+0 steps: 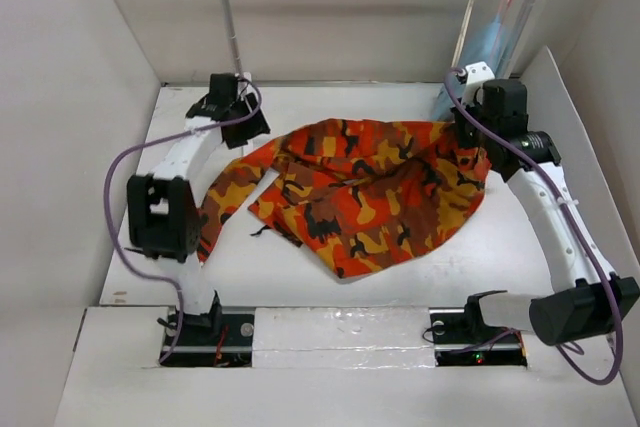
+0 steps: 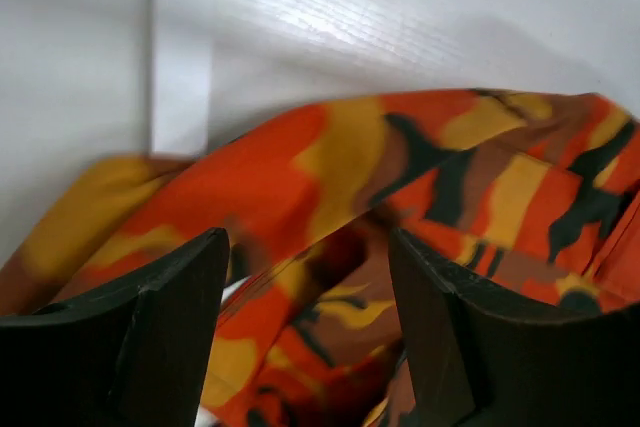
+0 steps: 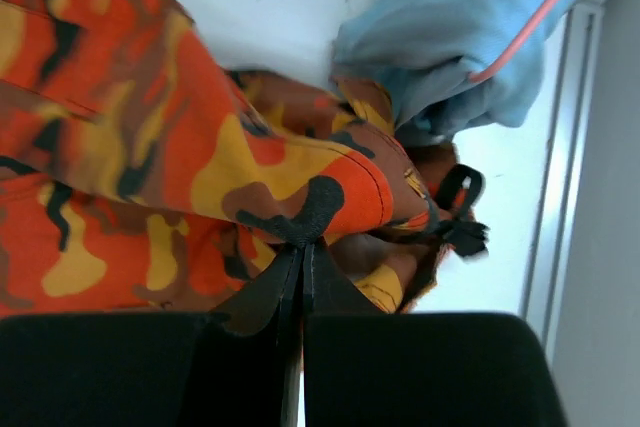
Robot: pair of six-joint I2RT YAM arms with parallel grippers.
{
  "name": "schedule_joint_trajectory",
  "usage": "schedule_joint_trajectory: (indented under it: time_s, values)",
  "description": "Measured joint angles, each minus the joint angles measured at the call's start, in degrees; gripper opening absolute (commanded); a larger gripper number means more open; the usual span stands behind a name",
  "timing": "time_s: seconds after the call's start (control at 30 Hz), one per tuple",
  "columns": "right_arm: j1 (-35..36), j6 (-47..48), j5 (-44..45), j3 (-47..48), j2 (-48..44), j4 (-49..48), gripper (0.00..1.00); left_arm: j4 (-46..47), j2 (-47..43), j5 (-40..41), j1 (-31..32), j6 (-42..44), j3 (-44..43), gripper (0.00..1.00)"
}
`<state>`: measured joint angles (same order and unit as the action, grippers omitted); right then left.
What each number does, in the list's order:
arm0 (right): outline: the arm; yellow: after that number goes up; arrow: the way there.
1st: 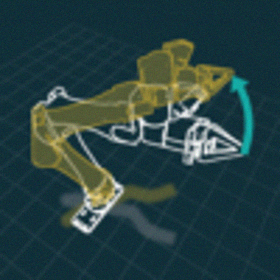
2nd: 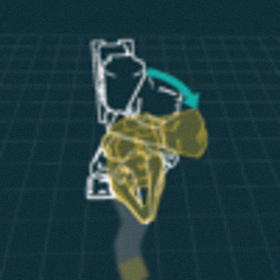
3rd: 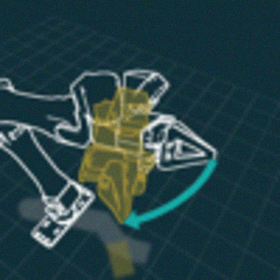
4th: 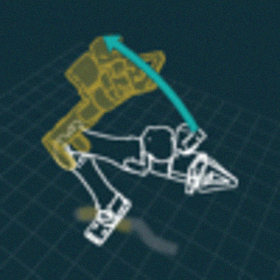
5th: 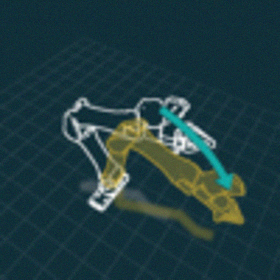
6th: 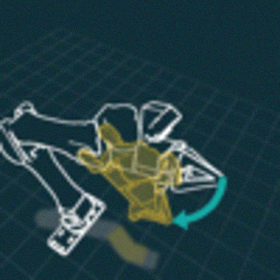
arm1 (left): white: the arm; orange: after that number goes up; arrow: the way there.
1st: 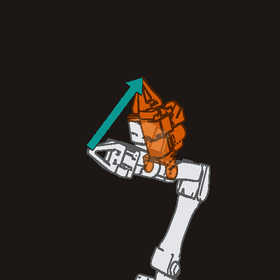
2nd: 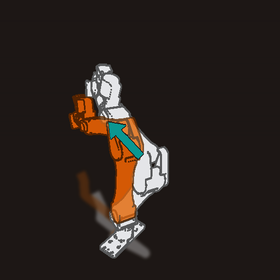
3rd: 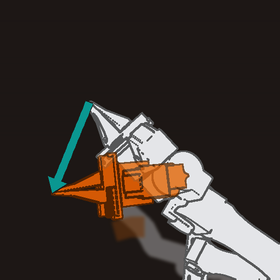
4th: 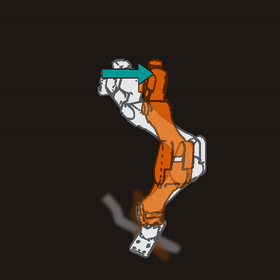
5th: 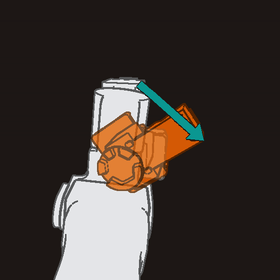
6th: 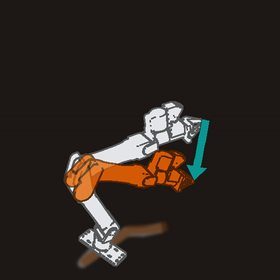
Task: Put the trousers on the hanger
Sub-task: Flatten out the trousers at the center of the board.
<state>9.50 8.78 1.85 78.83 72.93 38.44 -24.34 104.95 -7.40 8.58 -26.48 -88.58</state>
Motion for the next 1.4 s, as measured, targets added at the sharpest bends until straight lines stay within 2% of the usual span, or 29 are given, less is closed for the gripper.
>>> schedule_joint_trajectory:
  time_s: [0.1,0.23,0.33,0.43,0.53,0.6,0.7,0.77,0.83,0.87,1.0,1.1,1.2,1.4]
  values:
    - [1.25,0.39,2.99,0.98,-1.46,-0.31,0.00,1.14,-12.85,1.42,-0.46,-0.72,11.06,0.55]
    - [2.47,1.01,5.49,1.62,-3.10,-0.33,0.00,4.85,-39.01,1.51,-0.52,-4.83,29.09,0.55]
    - [2.97,1.77,6.82,1.79,-3.08,-0.33,0.00,6.12,-47.56,-0.13,-0.11,-7.76,37.24,0.57]
    - [2.97,2.08,6.78,1.79,-2.89,-0.35,0.00,7.69,-42.71,-0.22,3.41,-10.56,43.10,0.57]
    - [3.04,2.38,6.58,1.79,-2.82,-0.35,0.00,7.76,-31.65,0.63,8.85,-13.09,45.81,0.56]
    - [3.28,2.58,6.51,1.79,-2.82,-0.35,0.00,7.89,-26.34,1.44,10.40,-15.04,46.14,0.50]
    - [3.58,3.06,6.14,1.75,-2.89,-0.33,0.00,10.01,-23.34,3.91,10.40,-17.75,46.71,0.44]
    - [3.61,3.30,5.97,1.31,-3.26,-0.37,0.00,11.93,-22.40,5.77,10.25,-19.17,46.88,0.35]
    - [3.54,3.48,5.77,0.31,-4.15,-0.35,0.00,14.34,-20.63,6.97,10.14,-20.52,46.86,0.06]
    - [3.34,3.50,5.66,-0.22,-4.72,-0.33,0.00,15.19,-19.37,7.58,10.19,-21.05,46.69,0.00]
    - [0.85,3.80,5.05,-1.88,-6.12,-0.31,0.00,14.71,-16.61,9.14,10.03,-21.38,43.30,0.00]
    - [-2.75,3.91,4.92,-2.34,-6.16,-0.28,0.00,10.75,-19.10,11.30,9.31,-19.93,40.70,0.00]
    - [-5.90,3.85,5.09,-2.97,-6.47,-0.04,0.00,6.95,-27.50,13.92,6.95,-17.35,37.40,0.00]
    - [-11.43,2.91,6.71,-7.15,-8.52,-0.61,0.00,0.26,-40.50,15.17,-4.63,-12.04,26.80,0.00]
